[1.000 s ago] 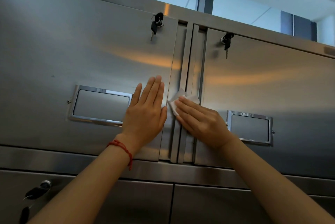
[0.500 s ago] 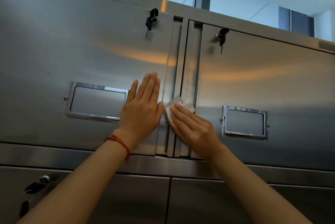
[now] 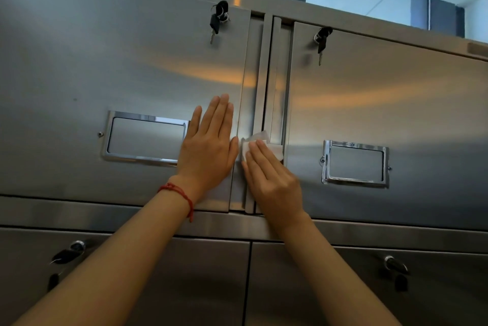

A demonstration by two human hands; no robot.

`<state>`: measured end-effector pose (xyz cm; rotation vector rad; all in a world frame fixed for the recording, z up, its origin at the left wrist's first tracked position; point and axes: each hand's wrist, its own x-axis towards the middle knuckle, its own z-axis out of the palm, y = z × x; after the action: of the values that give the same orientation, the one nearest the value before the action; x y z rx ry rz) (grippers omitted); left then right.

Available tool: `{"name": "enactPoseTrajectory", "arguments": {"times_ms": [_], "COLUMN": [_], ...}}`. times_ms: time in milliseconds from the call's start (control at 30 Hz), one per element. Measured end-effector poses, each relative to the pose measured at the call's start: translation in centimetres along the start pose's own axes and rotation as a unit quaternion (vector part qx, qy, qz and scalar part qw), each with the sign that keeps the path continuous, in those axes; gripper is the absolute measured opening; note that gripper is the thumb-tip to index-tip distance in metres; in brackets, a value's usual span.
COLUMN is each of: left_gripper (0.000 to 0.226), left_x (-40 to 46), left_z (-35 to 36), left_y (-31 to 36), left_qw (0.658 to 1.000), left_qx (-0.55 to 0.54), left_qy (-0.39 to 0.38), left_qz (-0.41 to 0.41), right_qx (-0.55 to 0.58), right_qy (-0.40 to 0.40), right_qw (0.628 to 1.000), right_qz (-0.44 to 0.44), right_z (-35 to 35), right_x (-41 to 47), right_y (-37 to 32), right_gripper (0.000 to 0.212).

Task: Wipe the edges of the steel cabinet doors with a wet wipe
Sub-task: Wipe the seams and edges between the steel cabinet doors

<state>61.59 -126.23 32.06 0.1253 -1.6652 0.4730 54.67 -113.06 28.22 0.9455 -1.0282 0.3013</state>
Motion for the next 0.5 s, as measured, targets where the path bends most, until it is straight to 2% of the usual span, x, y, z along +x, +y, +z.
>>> {"name": "enactPoseTrajectory", "arguments": {"times_ms": [167, 333, 500], "left_gripper": [0.06, 0.06, 0.057], "left_x": [0.0, 0.0, 0.0], "left_z": [-0.1, -0.2, -0.1], "left_y": [-0.1, 0.0, -0.1], "left_qw": [1.0, 1.0, 1.0], "left_qx": [-0.007, -0.011, -0.011], "left_qy": [-0.015, -0.023, -0.017], "left_qz": [0.0, 0.0, 0.0], "right_qx": [-0.007, -0.002, 0.014], "right_qy": [-0.011, -0.01, -0.029], "right_qw": [0.998, 0.998, 0.995], "right_qz": [0.059, 0.06, 0.091], "right_z": [0.6, 0.6, 0.5], "right_x": [-0.5, -0.5, -0.8], "right_y": [-1.6, -1.5, -2.0], "right_gripper": [0.028, 0.025, 0.036]}}
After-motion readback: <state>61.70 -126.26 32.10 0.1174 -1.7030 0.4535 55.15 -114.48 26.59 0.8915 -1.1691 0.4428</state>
